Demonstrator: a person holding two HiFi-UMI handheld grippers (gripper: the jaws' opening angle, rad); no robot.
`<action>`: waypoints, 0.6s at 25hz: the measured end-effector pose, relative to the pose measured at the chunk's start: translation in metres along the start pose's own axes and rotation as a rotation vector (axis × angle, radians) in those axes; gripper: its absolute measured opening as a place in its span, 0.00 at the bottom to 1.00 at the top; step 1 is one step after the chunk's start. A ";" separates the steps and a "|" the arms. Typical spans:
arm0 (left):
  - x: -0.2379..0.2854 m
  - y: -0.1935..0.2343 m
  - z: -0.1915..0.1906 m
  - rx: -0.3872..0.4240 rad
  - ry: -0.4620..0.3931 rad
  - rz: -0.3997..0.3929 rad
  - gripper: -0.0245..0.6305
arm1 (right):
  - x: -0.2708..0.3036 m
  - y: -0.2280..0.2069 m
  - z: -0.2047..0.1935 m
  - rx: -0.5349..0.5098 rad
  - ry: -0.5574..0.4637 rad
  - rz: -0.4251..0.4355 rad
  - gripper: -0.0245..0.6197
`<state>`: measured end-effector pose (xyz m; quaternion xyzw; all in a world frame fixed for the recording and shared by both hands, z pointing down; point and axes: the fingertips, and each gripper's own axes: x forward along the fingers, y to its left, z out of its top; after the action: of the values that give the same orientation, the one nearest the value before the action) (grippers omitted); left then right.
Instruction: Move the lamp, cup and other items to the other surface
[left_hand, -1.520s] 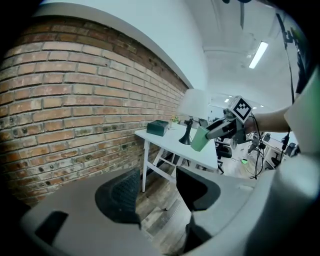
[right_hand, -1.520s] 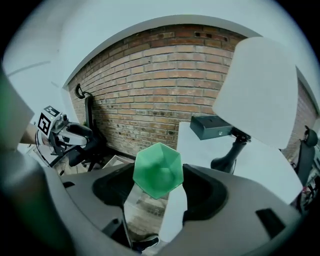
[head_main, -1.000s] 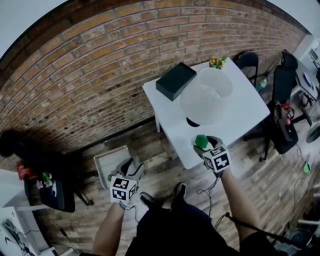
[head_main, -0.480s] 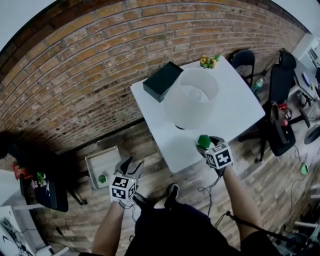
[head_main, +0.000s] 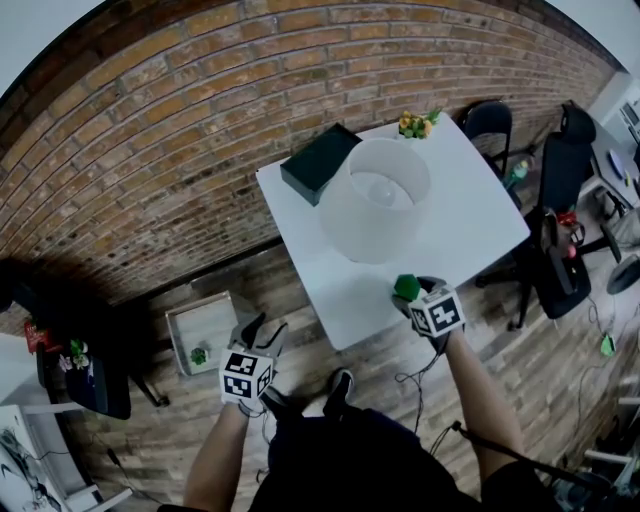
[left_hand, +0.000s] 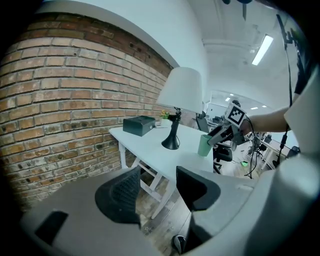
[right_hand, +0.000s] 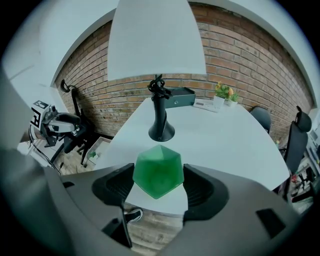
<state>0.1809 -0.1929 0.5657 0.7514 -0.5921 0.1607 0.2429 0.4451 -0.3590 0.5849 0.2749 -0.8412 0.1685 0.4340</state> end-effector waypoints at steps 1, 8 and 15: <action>0.000 0.000 -0.001 0.000 0.002 0.001 0.37 | 0.001 0.000 -0.001 0.002 -0.002 0.000 0.52; -0.006 0.002 -0.006 -0.001 0.007 -0.010 0.37 | -0.006 -0.001 0.001 0.025 -0.050 -0.038 0.58; -0.024 0.011 -0.008 0.012 0.005 -0.029 0.37 | -0.029 0.012 0.017 0.025 -0.150 -0.123 0.56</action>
<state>0.1645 -0.1709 0.5620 0.7610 -0.5795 0.1622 0.2422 0.4409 -0.3494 0.5507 0.3433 -0.8506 0.1310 0.3761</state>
